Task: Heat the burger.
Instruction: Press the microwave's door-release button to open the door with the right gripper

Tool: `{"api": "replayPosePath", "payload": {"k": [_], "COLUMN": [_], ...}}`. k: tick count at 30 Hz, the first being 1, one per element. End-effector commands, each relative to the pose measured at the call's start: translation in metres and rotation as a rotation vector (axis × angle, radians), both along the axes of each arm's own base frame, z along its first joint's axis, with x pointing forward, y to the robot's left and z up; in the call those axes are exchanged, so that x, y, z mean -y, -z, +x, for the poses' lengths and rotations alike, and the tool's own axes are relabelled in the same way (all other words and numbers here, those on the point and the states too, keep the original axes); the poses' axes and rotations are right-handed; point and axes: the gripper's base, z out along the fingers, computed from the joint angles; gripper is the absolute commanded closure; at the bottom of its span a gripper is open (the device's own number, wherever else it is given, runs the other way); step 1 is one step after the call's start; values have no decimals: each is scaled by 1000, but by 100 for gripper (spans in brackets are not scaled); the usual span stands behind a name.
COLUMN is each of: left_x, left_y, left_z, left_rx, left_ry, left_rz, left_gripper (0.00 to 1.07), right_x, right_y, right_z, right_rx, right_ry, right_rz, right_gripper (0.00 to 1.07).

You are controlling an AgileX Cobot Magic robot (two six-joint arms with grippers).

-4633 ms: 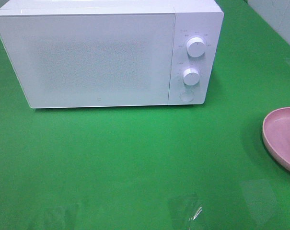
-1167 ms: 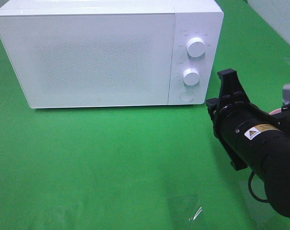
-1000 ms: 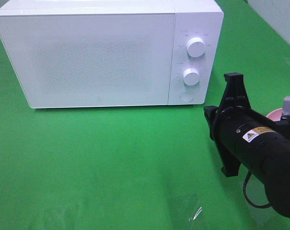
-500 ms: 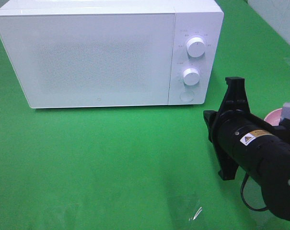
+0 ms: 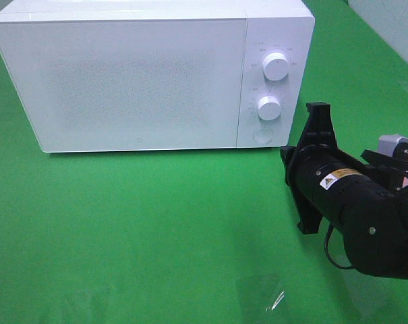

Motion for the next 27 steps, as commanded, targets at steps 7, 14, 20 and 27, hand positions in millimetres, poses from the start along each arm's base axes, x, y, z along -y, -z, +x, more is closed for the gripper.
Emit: {"api": "replayPosePath", "payload": {"k": [7, 14, 20, 27], "left_x": [0, 0, 0, 0], "left_y": [0, 0, 0, 0], "left_z": [-3, -3, -3, -3], "left_rx": [16, 16, 16, 16], "left_ry": [-2, -2, -2, -2], "left_rz": [2, 2, 2, 2], "left_gripper": [8, 8, 8, 8], "right_x": [-5, -5, -9, -13], "right_y": [11, 19, 26, 32], "right_z": [29, 48, 56, 67], "right_rx": [14, 19, 13, 1], "right_ry": [-14, -5, -7, -17], "right_rz": [35, 27, 41, 43], "right_gripper": [107, 107, 107, 107]}}
